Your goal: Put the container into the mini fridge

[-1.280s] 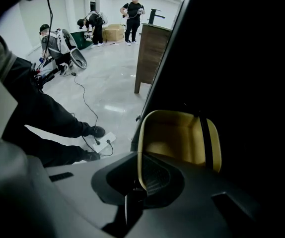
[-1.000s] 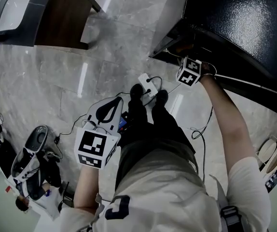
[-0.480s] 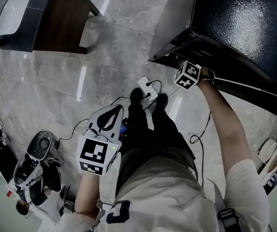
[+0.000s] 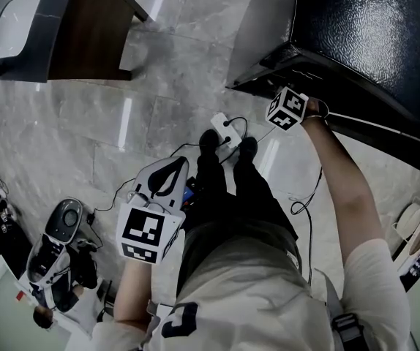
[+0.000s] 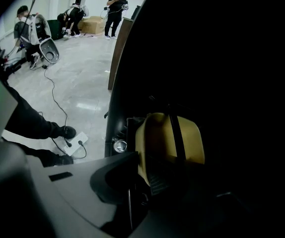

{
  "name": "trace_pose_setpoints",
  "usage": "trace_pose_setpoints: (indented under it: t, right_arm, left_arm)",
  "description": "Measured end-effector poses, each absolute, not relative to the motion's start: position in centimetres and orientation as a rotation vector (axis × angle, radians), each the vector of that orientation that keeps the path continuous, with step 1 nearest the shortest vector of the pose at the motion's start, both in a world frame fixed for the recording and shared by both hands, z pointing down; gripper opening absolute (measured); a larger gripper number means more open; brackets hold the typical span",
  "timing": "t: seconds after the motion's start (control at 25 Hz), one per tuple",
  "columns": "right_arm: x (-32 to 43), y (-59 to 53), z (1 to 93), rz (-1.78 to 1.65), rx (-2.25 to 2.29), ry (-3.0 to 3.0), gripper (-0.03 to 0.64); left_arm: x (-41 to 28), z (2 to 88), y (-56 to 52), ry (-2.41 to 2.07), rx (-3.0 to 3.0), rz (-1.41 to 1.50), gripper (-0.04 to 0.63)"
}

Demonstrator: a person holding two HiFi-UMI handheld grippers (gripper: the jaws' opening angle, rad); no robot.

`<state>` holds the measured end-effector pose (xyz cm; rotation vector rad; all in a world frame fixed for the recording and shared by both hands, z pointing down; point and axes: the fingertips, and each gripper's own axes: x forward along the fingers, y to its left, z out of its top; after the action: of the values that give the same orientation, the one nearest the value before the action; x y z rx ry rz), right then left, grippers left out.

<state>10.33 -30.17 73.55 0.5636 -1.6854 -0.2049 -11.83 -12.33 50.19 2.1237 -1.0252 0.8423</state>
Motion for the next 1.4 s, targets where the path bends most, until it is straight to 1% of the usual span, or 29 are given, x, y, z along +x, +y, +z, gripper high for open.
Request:
trace_pose_setpoints:
  t: [0.08,0.16,0.2,0.68,0.88,1.08,1.2,1.4]
  right_arm:
    - [10.2,-30.2,73.4,-0.219,0.554,-1.685,0.046]
    - [10.1,-30.2,73.4,-0.205,0.552,-1.696,0.156]
    - [10.1,-30.2,73.3,-0.197,0.556,-1.701,0.166]
    - [10.3,-29.6,69.8,-0.154,0.646,-1.763,0.166]
    - [9.7,-27.9,67.4,-0.006,0.755,-1.812,0.167]
    - [7.5,-26.5,62.1,0.169,0.853,-1.950,0.167]
    - [5.7,-25.2,57.6,0.276,0.889,-2.073,0.167]
    - [3.7,-22.8,51.4,0.350,0.949,-2.189,0.166]
  left_arm:
    - [-11.8,50.2,-12.4,-1.020,2.125,0.843,0.055]
    - [-11.8,50.2,-12.5,-1.016,2.130,0.843,0.055]
    - [-11.7,50.1,-12.6,-1.016,2.132,0.843,0.055]
    - [-12.9,48.8,-13.2,-1.079,2.162,0.809,0.055]
    - [-14.5,46.5,-14.3,-1.147,2.189,0.783,0.055]
    - [-15.8,44.7,-15.1,-1.172,2.212,0.764,0.055]
    - [-15.3,43.3,-15.2,-1.156,2.246,0.741,0.055]
    - [-14.4,41.2,-16.1,-1.111,2.335,0.719,0.055]
